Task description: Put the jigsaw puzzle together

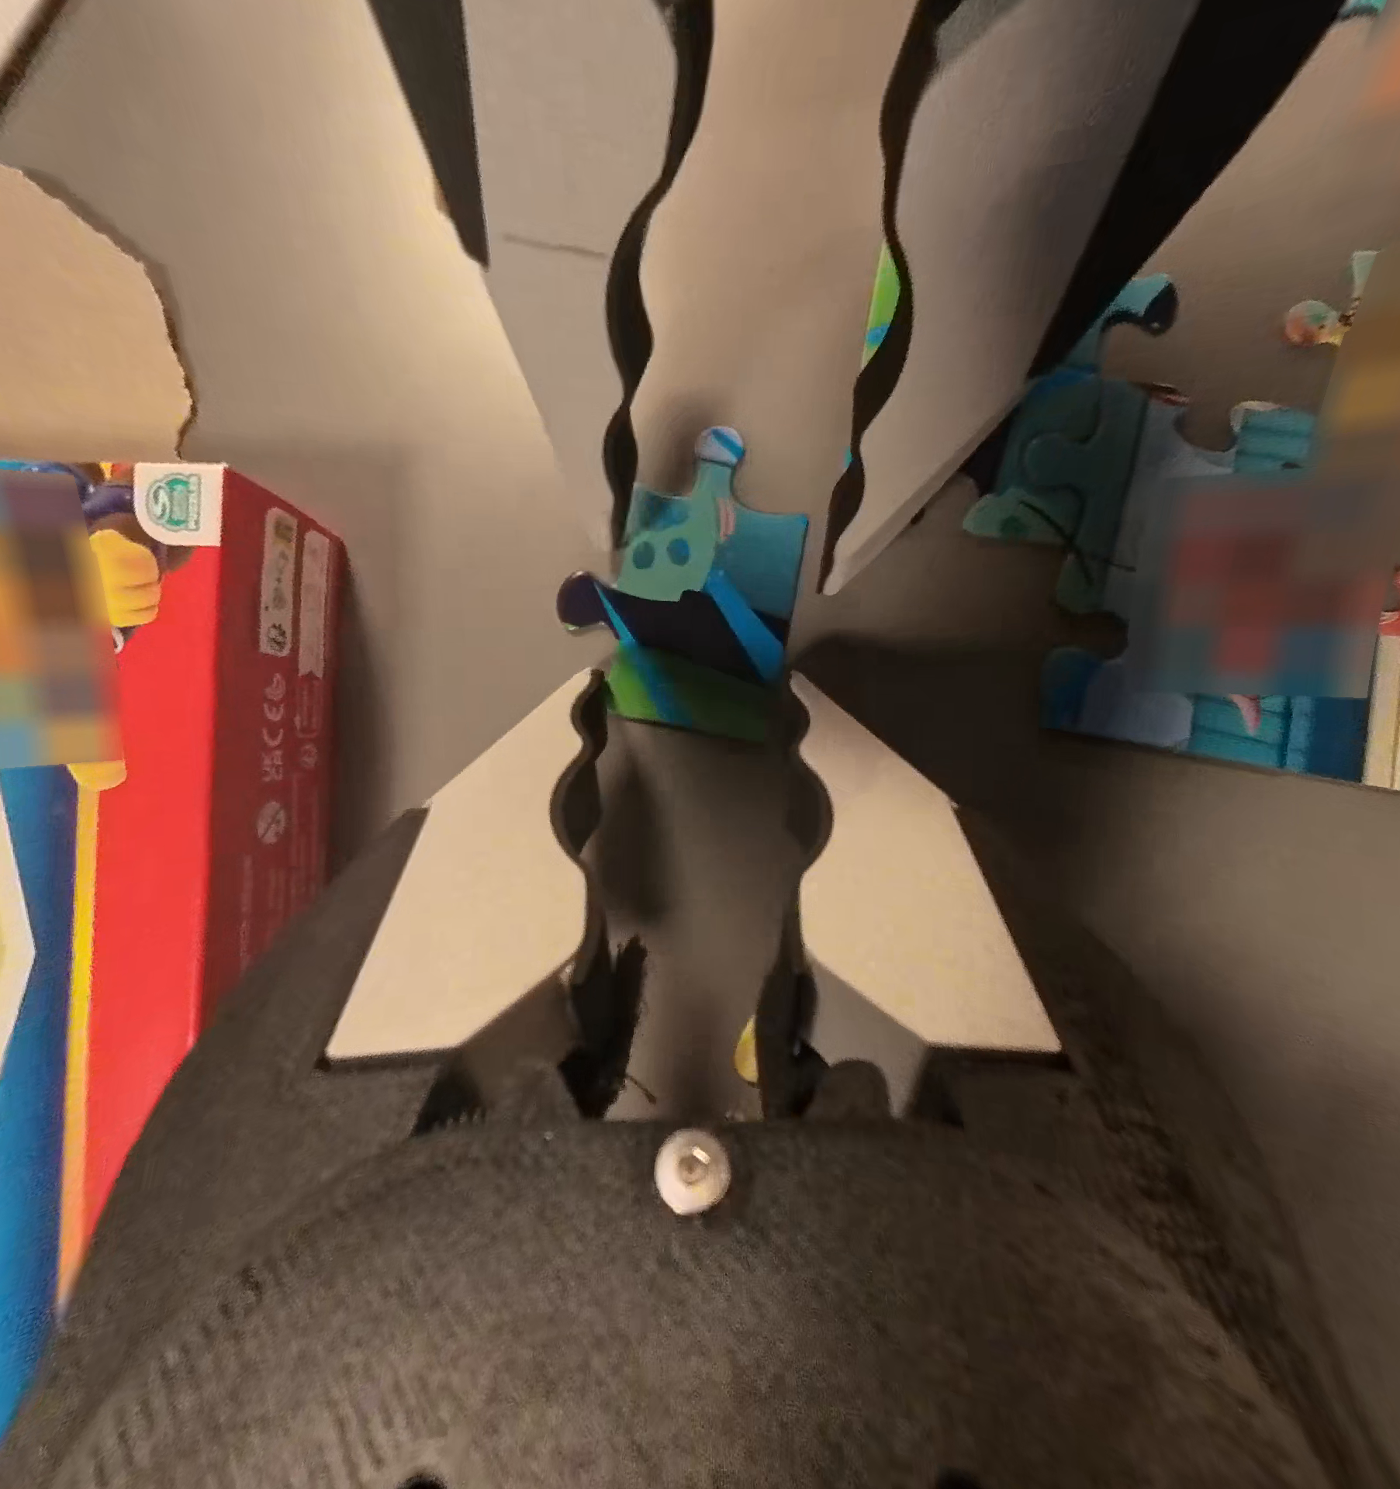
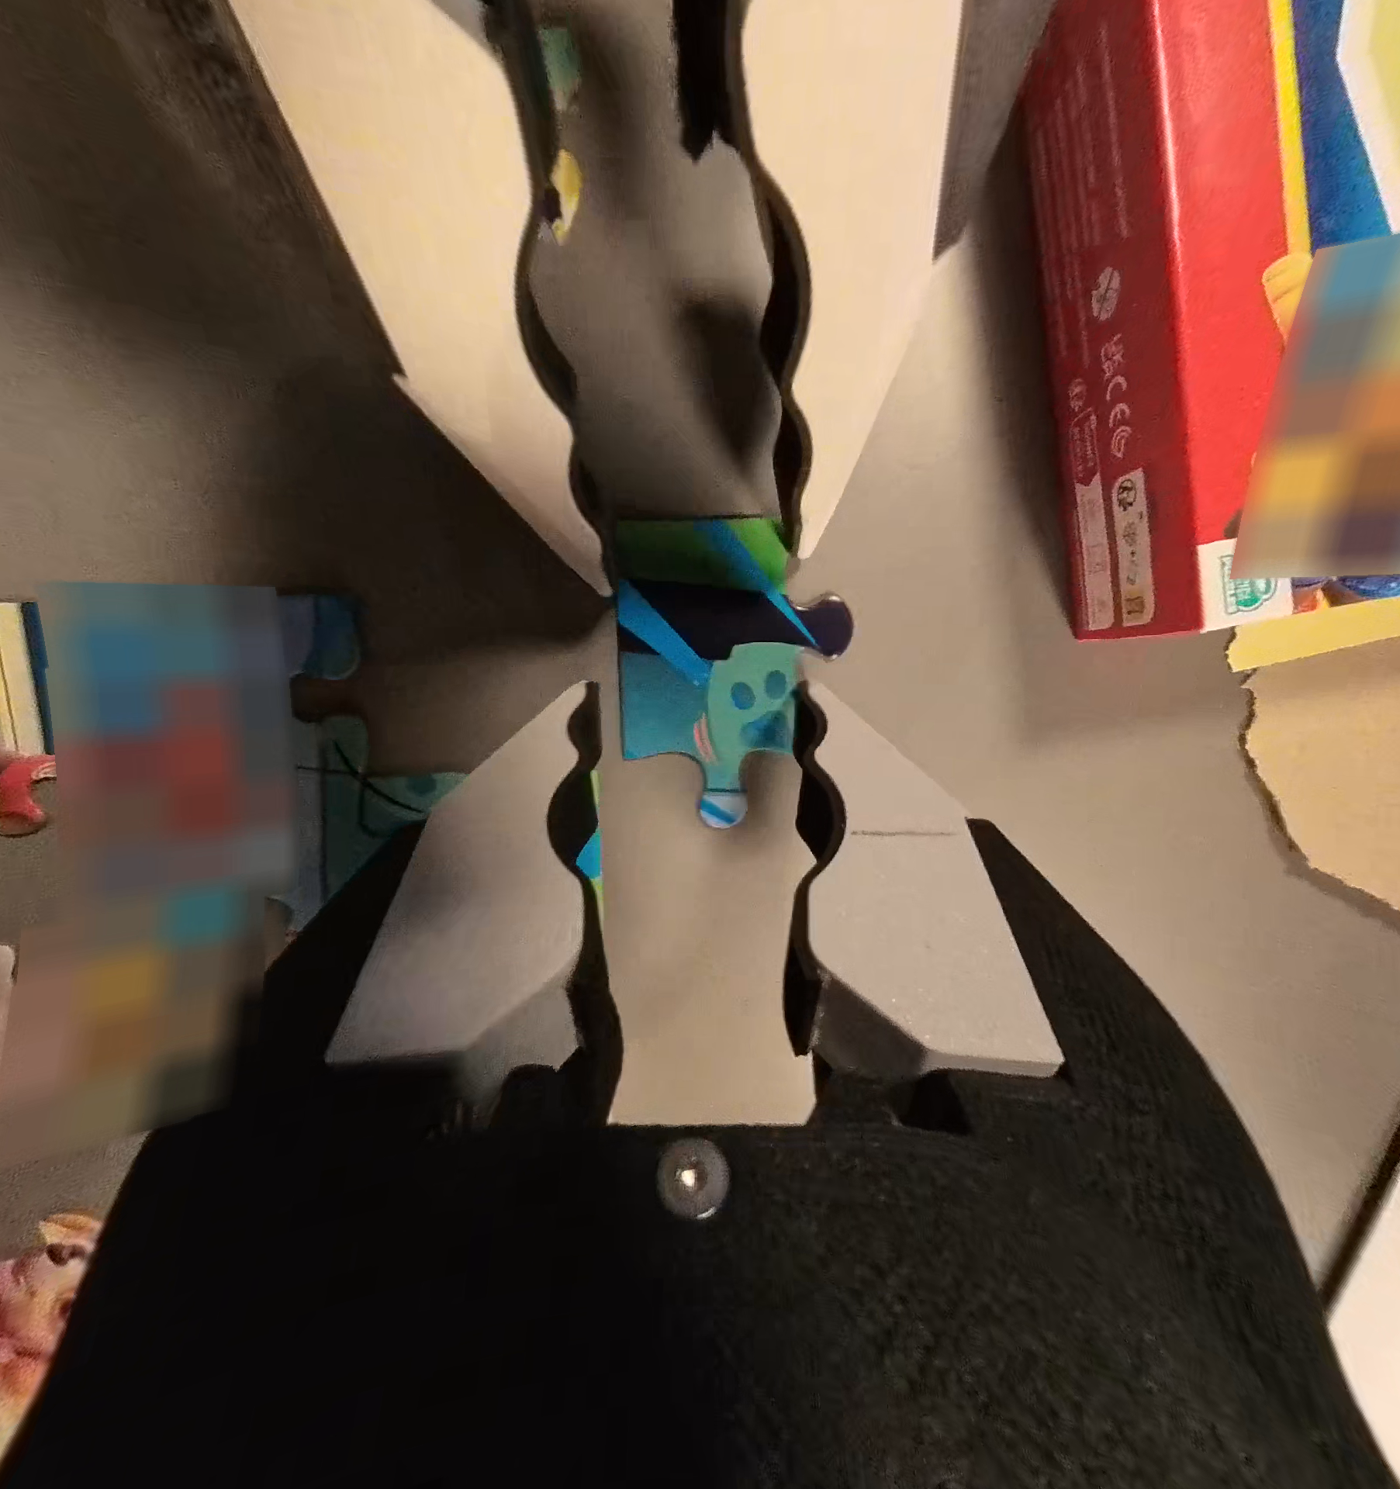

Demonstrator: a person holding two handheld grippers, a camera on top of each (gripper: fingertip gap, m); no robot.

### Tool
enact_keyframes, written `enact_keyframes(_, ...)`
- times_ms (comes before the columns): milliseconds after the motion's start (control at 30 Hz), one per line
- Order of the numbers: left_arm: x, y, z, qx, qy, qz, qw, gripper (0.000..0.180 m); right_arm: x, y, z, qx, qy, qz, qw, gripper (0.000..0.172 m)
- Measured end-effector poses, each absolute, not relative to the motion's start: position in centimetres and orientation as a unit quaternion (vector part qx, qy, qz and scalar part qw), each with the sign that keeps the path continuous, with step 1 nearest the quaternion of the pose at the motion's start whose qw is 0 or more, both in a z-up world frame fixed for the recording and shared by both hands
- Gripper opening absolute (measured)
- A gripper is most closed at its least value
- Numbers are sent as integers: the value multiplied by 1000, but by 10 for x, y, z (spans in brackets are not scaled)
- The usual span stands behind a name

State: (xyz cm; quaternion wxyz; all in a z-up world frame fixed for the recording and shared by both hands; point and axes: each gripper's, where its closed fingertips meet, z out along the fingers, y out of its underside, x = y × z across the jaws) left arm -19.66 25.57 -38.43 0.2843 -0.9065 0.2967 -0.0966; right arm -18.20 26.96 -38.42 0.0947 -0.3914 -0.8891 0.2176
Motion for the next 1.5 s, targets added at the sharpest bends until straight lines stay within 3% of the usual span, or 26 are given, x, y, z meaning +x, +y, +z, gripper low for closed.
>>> enact_keyframes(33,-196,256,-384,-903,294,-99,296,42,-181,269,-384,-394,-887,220,98,45)
enact_keyframes(133,-193,254,-383,-893,282,-101,337,40,-181,271,-384,-404,-877,234,113,48)
enact_keyframes(200,-185,251,-383,-878,294,-101,365,23,-179,272,-384,-408,-872,247,109,68)
enact_keyframes(300,-182,249,-382,-869,284,-79,398,14,-177,274,-381,-423,-857,282,87,71)
enact_keyframes(567,-197,252,-380,-880,219,-41,420,54,-163,287,-377,-395,-864,305,72,31)
enact_keyframes(933,-196,249,-381,-884,209,-66,412,52,-170,294,-383,-384,-872,289,96,8)
enact_keyframes(1033,-196,247,-381,-884,212,-67,411,59,-170,294,-381,-386,-876,275,91,0)
enact_keyframes(1233,-195,247,-381,-886,208,-67,409,70,-174,291,-368,-385,-865,303,107,0)
enact_keyframes(1267,-195,247,-381,-887,211,-64,406,70,-176,290,-368,-386,-864,304,109,4)
enact_keyframes(1433,-196,247,-382,-889,201,-73,406,70,-191,277,-376,-391,-858,319,94,66)
enact_keyframes(1500,-197,246,-382,-889,198,-75,406,68,-194,270,-381,-381,-865,312,93,75)
